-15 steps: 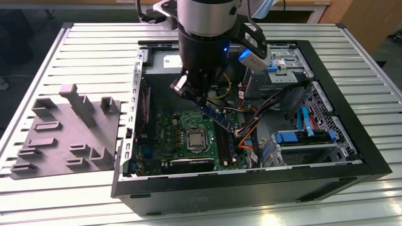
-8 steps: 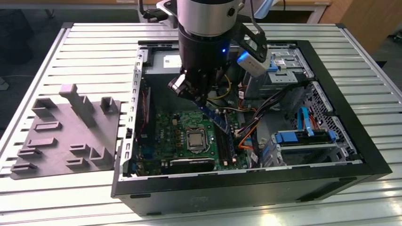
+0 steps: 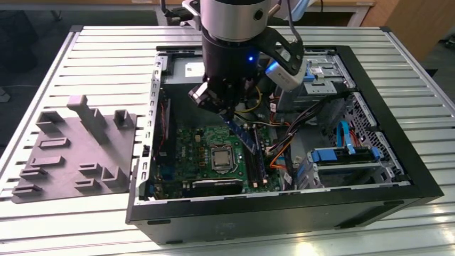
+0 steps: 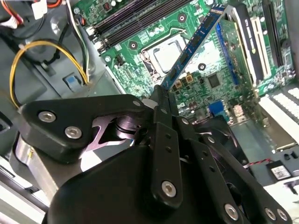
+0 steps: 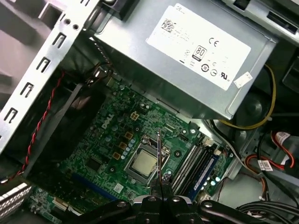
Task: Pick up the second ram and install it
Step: 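Insert the second ram into the second slot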
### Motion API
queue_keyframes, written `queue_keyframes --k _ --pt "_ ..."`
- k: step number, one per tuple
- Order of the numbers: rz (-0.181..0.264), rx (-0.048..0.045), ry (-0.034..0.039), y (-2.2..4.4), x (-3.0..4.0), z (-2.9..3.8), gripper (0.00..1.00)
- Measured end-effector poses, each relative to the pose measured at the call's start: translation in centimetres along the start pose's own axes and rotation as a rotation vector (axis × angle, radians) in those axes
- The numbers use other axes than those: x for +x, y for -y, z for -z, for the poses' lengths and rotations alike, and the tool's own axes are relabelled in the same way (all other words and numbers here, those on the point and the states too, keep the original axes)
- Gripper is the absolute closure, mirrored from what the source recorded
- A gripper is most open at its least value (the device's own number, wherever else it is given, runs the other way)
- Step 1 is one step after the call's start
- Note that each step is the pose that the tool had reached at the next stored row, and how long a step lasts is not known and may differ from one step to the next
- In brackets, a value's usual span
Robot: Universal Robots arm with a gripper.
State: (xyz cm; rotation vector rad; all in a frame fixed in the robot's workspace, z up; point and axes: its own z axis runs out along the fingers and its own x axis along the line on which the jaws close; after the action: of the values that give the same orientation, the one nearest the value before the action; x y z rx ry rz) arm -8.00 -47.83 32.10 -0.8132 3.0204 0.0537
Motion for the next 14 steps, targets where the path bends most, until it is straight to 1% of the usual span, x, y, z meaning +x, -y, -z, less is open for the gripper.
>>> queue_keyframes --k 14 --pt "-0.192 0.0041 0.0058 0.00 0.00 -0.06 0.89"
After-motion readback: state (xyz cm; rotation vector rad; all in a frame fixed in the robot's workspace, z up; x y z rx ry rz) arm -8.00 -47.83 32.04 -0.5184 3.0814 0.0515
